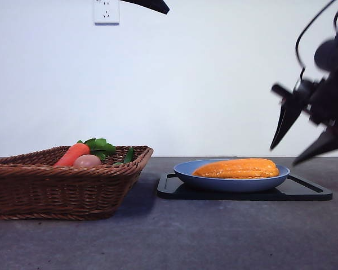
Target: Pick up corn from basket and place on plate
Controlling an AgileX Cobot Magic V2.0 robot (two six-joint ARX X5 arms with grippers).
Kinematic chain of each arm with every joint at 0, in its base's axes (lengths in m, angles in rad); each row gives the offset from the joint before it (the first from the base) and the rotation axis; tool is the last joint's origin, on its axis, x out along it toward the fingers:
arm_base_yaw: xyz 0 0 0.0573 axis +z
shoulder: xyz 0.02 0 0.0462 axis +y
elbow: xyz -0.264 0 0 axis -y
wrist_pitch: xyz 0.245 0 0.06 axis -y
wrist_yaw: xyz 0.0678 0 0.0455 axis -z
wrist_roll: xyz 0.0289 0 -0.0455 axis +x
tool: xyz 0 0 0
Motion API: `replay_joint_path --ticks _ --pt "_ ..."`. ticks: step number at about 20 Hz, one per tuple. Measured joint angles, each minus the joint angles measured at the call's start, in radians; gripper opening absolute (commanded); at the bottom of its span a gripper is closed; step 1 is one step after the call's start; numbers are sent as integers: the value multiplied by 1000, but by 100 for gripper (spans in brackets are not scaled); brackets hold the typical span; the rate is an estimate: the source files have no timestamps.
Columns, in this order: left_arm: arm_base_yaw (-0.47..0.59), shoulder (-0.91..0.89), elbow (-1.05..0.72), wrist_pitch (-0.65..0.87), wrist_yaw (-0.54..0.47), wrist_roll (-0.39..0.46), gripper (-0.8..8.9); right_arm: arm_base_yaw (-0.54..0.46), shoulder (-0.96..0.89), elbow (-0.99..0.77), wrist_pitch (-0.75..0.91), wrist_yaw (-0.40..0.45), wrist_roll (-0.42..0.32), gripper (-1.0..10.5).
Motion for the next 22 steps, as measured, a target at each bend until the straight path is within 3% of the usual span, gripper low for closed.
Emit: replay_joint_path --ticks 5,11,13,17,18,22 --pt "0 0 0 0 0 0 352 -4 -243 0 -118 41 -83 248" --pt "0 0 0 -15 0 0 340 111 -563 0 -413 43 -259 221" --pt "0 0 0 -42 0 0 287 153 -641 0 -503 61 -293 202" --pt "0 0 0 -90 0 0 39 216 -728 0 -599 64 -340 6" --pt "0 0 0 -96 0 0 3 224 -739 0 -610 64 -359 2" --pt "0 0 0 -121 0 0 7 231 -747 0 -613 62 -381 2"
